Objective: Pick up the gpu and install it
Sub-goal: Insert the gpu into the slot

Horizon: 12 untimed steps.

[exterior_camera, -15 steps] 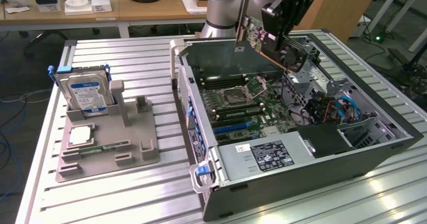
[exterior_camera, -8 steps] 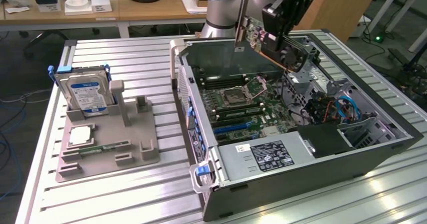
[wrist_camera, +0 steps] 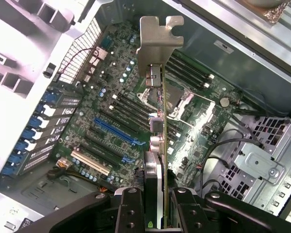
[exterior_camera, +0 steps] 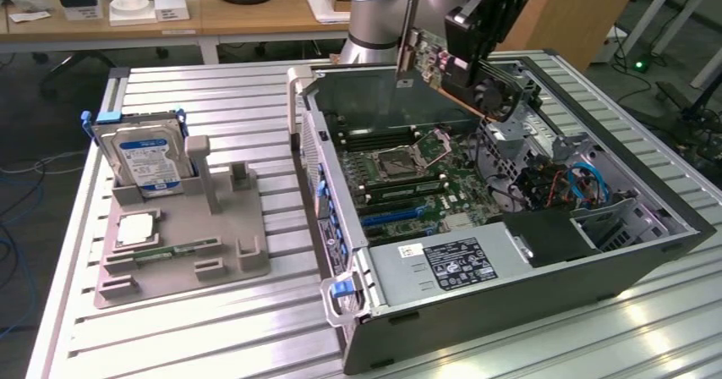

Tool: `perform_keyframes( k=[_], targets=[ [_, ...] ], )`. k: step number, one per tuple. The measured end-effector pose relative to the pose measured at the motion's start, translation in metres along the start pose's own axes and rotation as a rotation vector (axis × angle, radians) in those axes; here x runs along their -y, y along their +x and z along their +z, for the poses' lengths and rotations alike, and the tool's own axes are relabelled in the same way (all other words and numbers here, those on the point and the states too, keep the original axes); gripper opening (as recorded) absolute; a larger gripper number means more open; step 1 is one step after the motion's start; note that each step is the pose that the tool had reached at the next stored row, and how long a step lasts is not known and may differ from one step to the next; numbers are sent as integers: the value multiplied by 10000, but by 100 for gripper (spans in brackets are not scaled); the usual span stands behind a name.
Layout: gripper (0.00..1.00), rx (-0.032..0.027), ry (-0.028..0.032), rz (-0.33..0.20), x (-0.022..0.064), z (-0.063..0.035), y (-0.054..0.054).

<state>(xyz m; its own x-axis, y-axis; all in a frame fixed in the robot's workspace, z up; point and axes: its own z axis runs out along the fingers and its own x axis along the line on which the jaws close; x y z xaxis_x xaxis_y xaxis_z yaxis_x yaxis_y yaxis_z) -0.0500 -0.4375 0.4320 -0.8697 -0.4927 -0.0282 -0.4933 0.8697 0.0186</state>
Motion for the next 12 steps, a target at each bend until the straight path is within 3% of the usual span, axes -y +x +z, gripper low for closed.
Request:
perform_keyframes(
  k=[12],
  targets=[
    [27,-12,-18,-631,16,-1,9]
  ],
)
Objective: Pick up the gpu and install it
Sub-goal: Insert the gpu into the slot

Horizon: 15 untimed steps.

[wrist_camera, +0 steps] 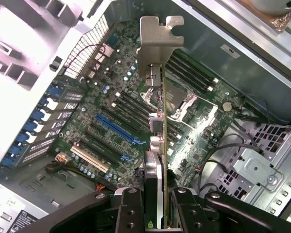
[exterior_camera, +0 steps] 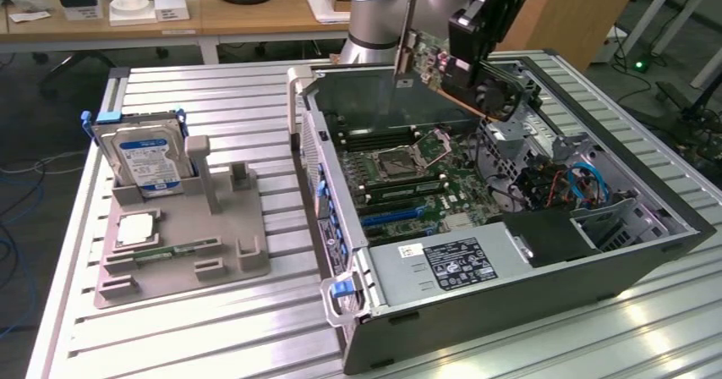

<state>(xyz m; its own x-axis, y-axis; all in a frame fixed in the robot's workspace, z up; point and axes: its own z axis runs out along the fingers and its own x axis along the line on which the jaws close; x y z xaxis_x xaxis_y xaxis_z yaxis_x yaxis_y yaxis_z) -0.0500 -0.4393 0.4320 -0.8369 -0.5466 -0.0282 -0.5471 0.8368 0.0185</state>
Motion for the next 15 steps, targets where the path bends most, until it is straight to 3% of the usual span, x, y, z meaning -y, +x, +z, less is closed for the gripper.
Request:
perform_keyframes(
  k=[15],
  targets=[
    [27,-15,-24,-827,26,-1,17]
  ],
)
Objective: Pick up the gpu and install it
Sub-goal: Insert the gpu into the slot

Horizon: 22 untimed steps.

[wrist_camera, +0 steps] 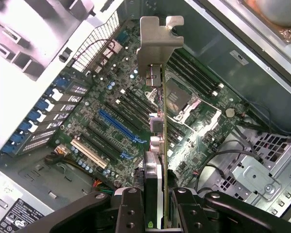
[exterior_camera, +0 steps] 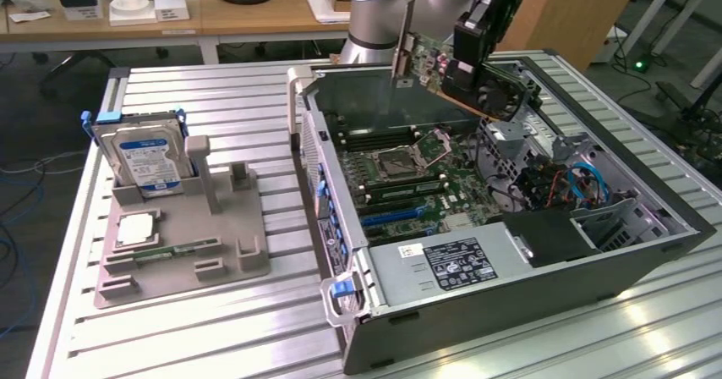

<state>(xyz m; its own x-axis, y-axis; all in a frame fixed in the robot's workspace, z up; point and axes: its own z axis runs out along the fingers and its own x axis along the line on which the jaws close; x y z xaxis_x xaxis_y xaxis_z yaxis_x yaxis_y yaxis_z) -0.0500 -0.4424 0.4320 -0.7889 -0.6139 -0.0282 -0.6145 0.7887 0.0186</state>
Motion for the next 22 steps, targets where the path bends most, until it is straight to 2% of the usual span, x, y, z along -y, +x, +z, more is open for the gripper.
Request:
perform_keyframes(
  k=[22],
  targets=[
    [27,-20,-31,-1102,29,-1,23]
  ],
)
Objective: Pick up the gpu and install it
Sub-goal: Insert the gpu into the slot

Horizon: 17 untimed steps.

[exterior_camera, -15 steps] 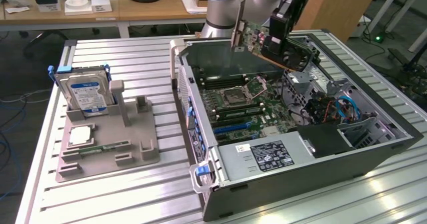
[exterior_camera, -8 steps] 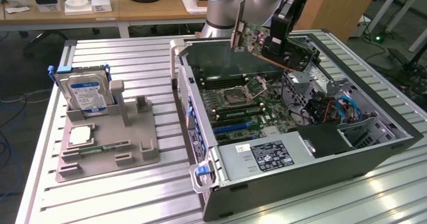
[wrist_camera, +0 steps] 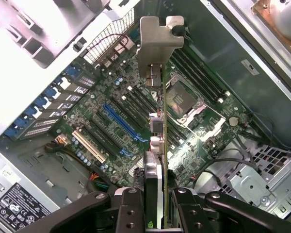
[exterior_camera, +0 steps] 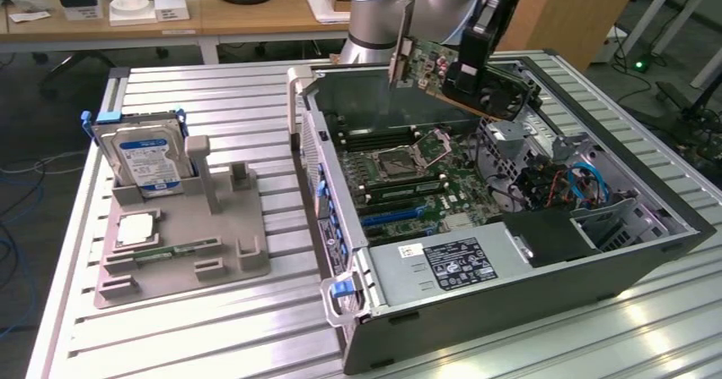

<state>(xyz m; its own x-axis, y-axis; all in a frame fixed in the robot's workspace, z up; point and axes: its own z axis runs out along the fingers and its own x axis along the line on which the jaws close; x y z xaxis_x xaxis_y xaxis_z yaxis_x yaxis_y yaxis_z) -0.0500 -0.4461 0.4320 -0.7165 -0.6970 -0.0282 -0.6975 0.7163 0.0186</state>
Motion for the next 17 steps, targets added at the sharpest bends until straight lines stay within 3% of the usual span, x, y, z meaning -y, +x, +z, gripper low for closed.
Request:
perform_keyframes(
  k=[17],
  targets=[
    [27,-16,-24,-835,15,-1,14]
  ],
)
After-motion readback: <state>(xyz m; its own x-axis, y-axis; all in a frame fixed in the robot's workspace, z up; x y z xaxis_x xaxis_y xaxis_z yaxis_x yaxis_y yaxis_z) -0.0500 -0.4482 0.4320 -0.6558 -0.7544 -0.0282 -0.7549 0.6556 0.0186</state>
